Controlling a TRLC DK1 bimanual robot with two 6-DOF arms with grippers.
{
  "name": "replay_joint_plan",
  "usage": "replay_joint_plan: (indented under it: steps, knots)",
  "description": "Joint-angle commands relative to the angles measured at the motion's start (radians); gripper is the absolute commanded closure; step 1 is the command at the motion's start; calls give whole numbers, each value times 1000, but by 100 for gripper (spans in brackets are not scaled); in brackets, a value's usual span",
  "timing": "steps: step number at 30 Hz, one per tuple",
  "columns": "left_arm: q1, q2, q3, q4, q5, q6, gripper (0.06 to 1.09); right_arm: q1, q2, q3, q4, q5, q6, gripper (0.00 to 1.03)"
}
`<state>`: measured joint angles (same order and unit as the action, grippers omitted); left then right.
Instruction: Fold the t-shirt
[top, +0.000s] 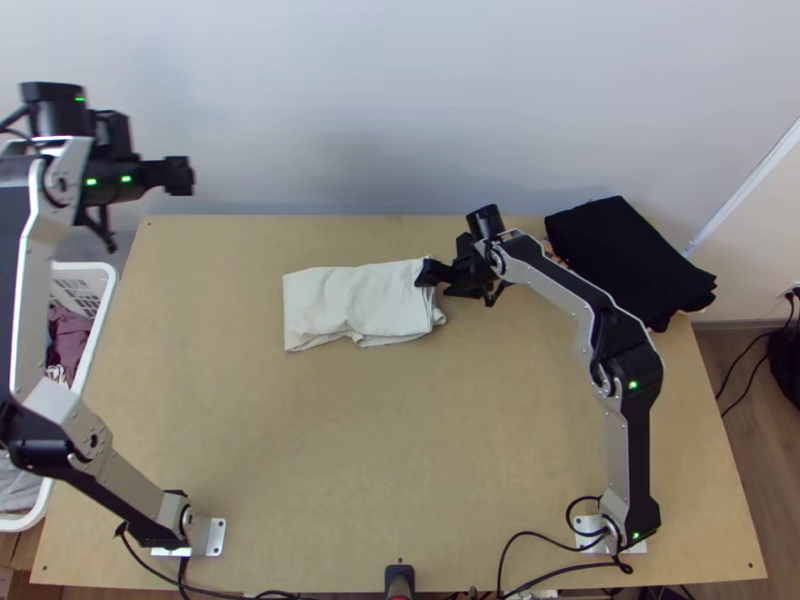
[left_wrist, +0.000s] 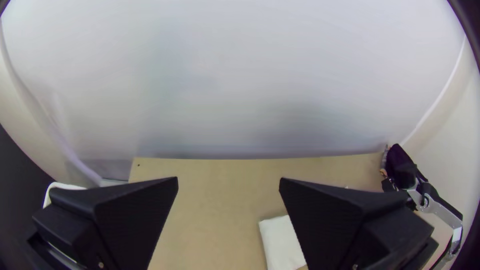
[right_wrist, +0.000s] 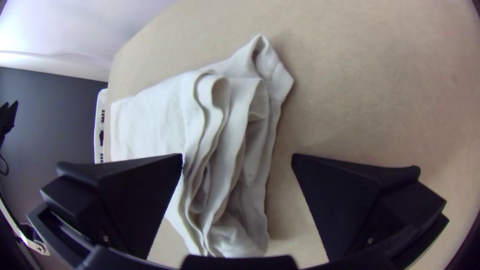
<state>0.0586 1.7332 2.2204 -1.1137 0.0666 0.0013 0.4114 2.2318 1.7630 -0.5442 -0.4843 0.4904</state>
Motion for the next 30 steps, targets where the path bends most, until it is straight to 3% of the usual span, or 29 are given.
replay_joint_plan:
  steps: [1, 12, 13, 14, 15, 17, 30]
  knots:
    - [47, -44, -15, -34, 9, 17, 10, 12, 80, 27, -22, -33, 27, 4]
    - [93, -96, -16, -72, 9, 16, 10, 139, 235, 197, -71, -71, 62, 4]
    - [96, -100, -16, -75, 9, 16, 10, 147, 247, 222, -89, -74, 60, 11]
    - [98, -103, -16, -78, 9, 16, 10, 152, 258, 248, -108, -76, 57, 25]
    - [103, -106, -16, -80, 9, 17, 10, 155, 258, 259, -112, -76, 57, 46]
    - [109, -112, -16, -84, 7, 17, 10, 153, 256, 273, -112, -76, 56, 98]
    - [153, -121, -25, -97, 9, 22, 10, -26, -139, 202, -103, -106, 51, 100]
